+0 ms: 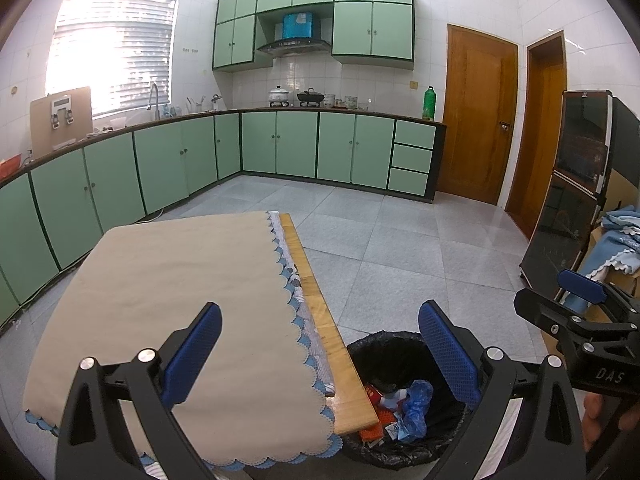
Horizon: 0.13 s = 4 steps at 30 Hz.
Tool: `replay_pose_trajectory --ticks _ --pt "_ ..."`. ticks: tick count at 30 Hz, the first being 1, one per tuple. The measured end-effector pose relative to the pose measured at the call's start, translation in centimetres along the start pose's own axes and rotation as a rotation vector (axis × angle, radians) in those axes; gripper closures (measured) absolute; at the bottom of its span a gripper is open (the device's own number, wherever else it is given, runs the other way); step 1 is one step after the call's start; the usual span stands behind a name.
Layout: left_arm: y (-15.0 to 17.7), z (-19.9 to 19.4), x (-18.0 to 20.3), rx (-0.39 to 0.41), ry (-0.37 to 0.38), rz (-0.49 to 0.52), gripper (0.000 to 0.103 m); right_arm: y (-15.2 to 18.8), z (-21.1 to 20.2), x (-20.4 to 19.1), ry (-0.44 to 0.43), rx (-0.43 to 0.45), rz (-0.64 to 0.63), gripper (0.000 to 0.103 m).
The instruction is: Collect trash
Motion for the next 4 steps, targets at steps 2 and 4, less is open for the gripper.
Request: replay_pose_trajectory --ticks 2,4 --pt "0.03 0.09 -0.06 -0.002 -0.001 -0.002 0.006 -0.10 0.06 0.09 0.000 -0.001 -0.001 0.005" --pt "0.03 0.12 -0.08 -0.002 -0.002 -0.002 0.006 -0.09 0.06 0.07 0.001 0.000 -0.001 0.005"
Point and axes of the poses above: each gripper's, at about its wrist camera, not at the fingertips, and z roughly the way its jaws point, x to its right, y to its underside, the point moved 10 cm from there along z, roughly the way its jaws point, and after that the axes turned 11 degrees about -x, right-handed, at the moved point
